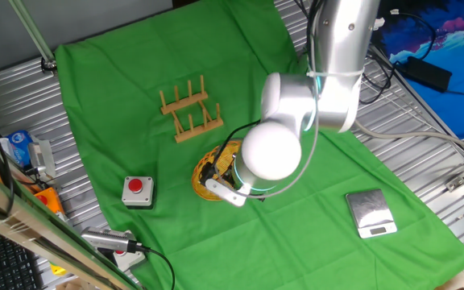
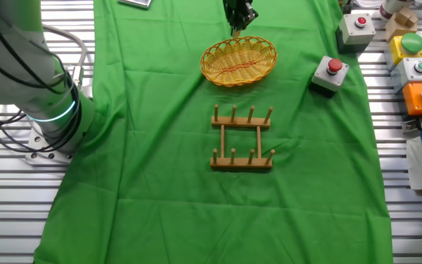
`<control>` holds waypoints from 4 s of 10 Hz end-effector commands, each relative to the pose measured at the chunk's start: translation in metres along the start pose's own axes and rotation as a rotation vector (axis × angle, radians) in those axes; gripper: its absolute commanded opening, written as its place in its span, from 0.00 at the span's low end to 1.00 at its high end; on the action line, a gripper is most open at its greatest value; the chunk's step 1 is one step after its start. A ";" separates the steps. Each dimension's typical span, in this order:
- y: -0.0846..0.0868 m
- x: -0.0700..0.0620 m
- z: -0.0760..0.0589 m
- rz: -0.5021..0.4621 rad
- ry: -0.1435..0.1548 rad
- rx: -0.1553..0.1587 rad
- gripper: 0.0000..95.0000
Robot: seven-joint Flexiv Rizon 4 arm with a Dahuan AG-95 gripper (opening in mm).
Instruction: Put the dish on the dish rack
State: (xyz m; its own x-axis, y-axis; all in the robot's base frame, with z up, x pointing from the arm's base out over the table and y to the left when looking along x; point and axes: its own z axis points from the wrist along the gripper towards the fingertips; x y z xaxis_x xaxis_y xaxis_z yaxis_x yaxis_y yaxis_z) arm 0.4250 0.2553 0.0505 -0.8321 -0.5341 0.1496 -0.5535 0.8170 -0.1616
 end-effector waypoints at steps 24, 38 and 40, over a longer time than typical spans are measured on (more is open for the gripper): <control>-0.017 -0.015 0.001 -0.005 0.039 0.101 0.20; -0.016 -0.013 -0.001 0.097 0.111 -0.104 0.20; -0.016 -0.013 -0.001 0.114 0.117 -0.109 0.20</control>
State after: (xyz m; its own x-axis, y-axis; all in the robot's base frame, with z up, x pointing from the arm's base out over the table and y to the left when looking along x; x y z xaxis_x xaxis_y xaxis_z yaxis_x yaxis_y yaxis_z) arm 0.4474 0.2520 0.0501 -0.8727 -0.4116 0.2628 -0.4423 0.8943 -0.0679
